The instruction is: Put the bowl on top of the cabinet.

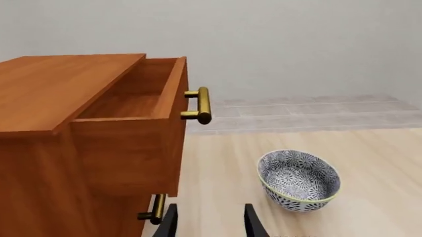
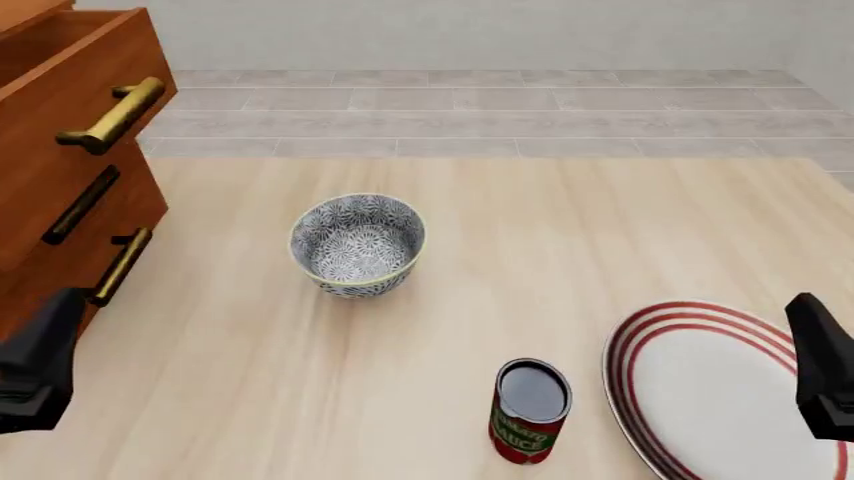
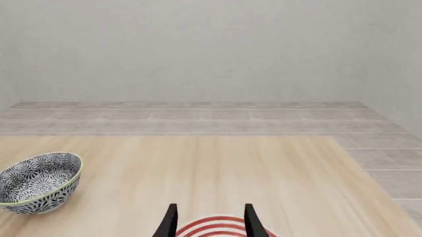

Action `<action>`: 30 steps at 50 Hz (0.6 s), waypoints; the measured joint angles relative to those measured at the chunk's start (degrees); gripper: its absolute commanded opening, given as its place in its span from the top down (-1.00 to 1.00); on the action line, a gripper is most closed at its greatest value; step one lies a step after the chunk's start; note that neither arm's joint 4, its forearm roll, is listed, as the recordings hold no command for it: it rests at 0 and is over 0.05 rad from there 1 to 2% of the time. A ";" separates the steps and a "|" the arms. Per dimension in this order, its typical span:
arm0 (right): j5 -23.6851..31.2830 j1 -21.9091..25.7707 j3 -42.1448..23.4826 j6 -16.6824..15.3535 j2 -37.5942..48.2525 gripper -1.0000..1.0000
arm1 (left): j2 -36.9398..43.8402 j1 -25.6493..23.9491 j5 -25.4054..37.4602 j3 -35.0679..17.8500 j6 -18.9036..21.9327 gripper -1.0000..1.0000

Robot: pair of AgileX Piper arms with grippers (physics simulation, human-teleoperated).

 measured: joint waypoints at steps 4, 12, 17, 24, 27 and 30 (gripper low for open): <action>0.00 0.00 0.00 0.00 0.00 -1.00 | 2.65 -1.49 -2.42 -0.01 0.46 -1.00; 0.00 0.00 -0.01 0.00 0.01 -1.00 | 9.08 -4.11 -8.13 -0.06 0.94 -1.00; 0.00 0.00 -0.01 0.00 0.01 -1.00 | 11.02 -5.56 -9.76 -0.57 1.21 -1.00; -0.01 0.00 -0.01 0.00 0.02 -1.00 | 12.93 -7.96 -11.04 -1.63 1.53 -1.00; -0.01 0.00 -0.01 0.00 0.02 -1.00 | 14.13 -9.10 -11.81 -2.07 1.49 -1.00; -0.01 0.00 -0.01 0.00 0.02 -1.00 | 16.15 -10.31 -12.95 -2.54 1.19 -1.00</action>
